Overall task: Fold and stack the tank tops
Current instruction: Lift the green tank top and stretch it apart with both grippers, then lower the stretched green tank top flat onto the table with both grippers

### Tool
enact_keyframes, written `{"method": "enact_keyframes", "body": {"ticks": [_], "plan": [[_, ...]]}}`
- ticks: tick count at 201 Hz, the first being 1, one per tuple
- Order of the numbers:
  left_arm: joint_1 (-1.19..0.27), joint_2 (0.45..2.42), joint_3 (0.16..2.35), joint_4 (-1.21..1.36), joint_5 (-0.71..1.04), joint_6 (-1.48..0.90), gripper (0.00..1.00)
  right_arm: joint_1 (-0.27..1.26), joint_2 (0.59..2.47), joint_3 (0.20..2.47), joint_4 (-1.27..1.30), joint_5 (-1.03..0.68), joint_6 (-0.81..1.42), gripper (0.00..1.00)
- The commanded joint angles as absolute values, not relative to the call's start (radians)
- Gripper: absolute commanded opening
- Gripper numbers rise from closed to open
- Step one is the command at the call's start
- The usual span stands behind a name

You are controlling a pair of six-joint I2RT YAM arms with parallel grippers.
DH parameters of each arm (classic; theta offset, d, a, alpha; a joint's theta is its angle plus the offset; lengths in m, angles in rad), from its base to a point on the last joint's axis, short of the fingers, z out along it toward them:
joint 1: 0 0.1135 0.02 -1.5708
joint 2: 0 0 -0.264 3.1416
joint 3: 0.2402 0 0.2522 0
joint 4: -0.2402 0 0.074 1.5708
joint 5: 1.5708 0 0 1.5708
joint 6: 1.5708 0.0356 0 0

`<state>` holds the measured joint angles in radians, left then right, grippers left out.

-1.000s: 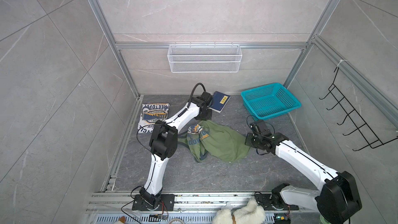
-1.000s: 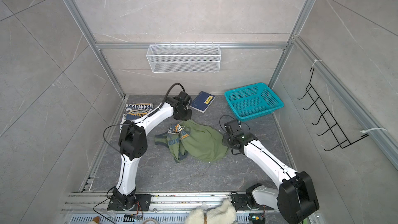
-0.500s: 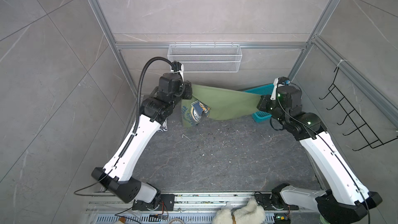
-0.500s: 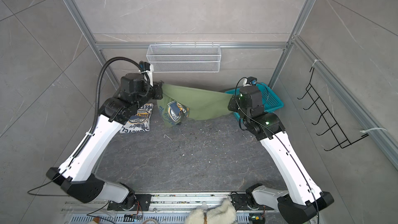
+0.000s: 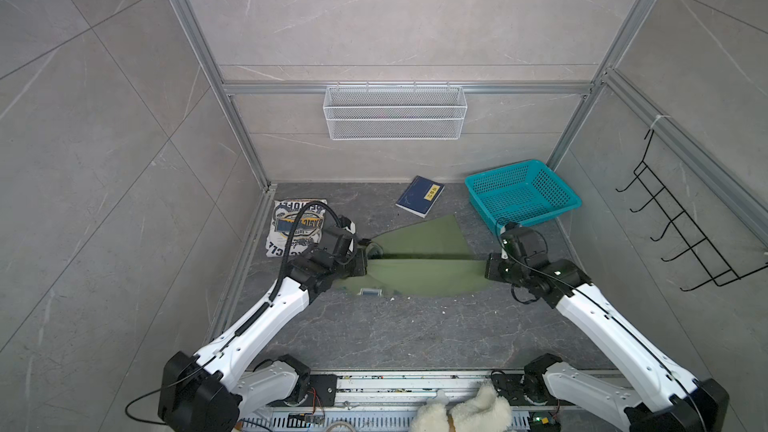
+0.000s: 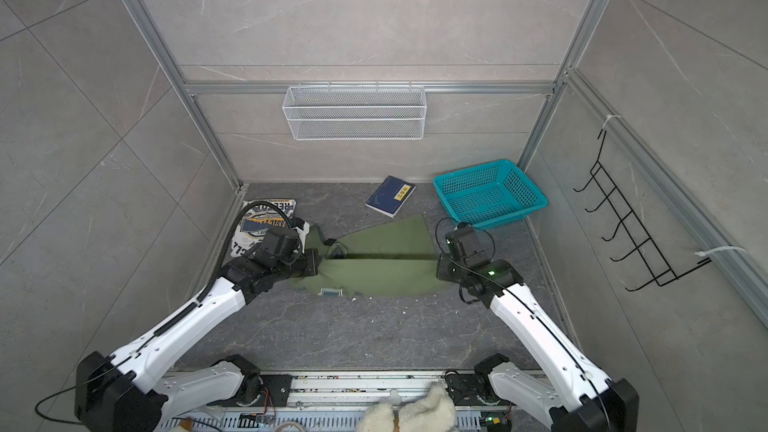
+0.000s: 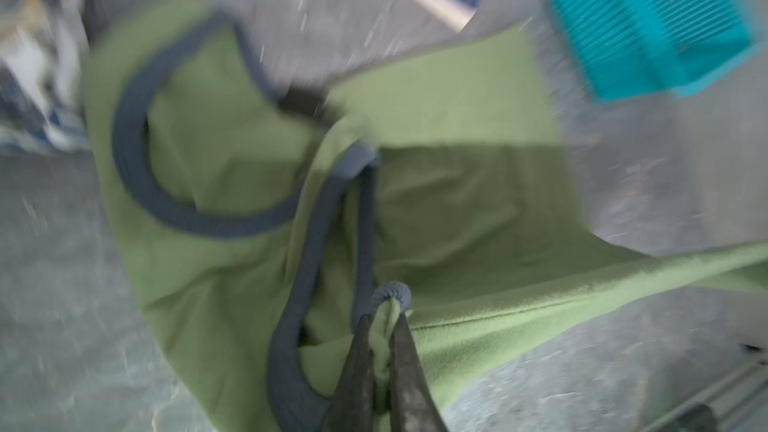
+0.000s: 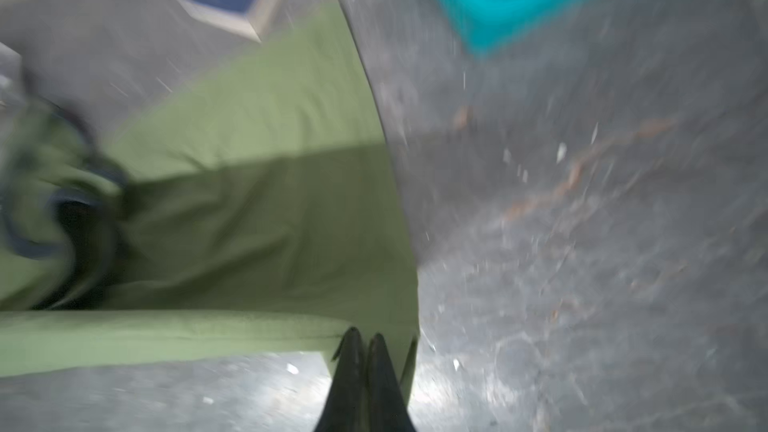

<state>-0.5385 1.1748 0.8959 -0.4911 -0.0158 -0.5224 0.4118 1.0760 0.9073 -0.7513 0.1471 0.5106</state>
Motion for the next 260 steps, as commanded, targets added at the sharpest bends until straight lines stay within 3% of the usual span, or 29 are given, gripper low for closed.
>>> {"method": "enact_keyframes", "body": {"ticks": [1,27,56,105,128,142,162,220,260], "plan": [[-0.531,1.254,0.944,-0.455,-0.053,-0.587,0.0,0.411,1.136,0.913,-0.678,0.134,0.562,0.0],[-0.507,1.437,1.227,-0.616,-0.147,-0.529,0.0,0.41,1.293,1.138,-0.68,0.176,0.531,0.0],[-0.492,1.609,1.598,-0.718,-0.396,-0.444,0.0,0.392,1.473,1.488,-0.708,0.224,0.49,0.0],[-0.393,1.778,2.205,-0.757,-0.303,-0.266,0.0,0.375,1.687,2.115,-0.812,0.279,0.385,0.0],[-0.393,1.765,2.366,-0.773,-0.222,-0.218,0.0,0.374,1.681,2.257,-0.848,0.266,0.354,0.0],[-0.393,1.682,2.284,-0.703,-0.173,-0.215,0.0,0.374,1.644,2.243,-0.837,0.242,0.348,0.0],[-0.396,1.511,2.005,-0.561,-0.096,-0.248,0.0,0.373,1.546,2.103,-0.807,0.217,0.352,0.0],[-0.453,1.067,1.113,-0.296,0.118,-0.455,0.0,0.374,1.171,1.286,-0.625,0.04,0.458,0.0],[-0.576,0.956,0.725,-0.288,0.178,-0.586,0.0,0.375,1.059,0.887,-0.692,0.06,0.506,0.0]]}}
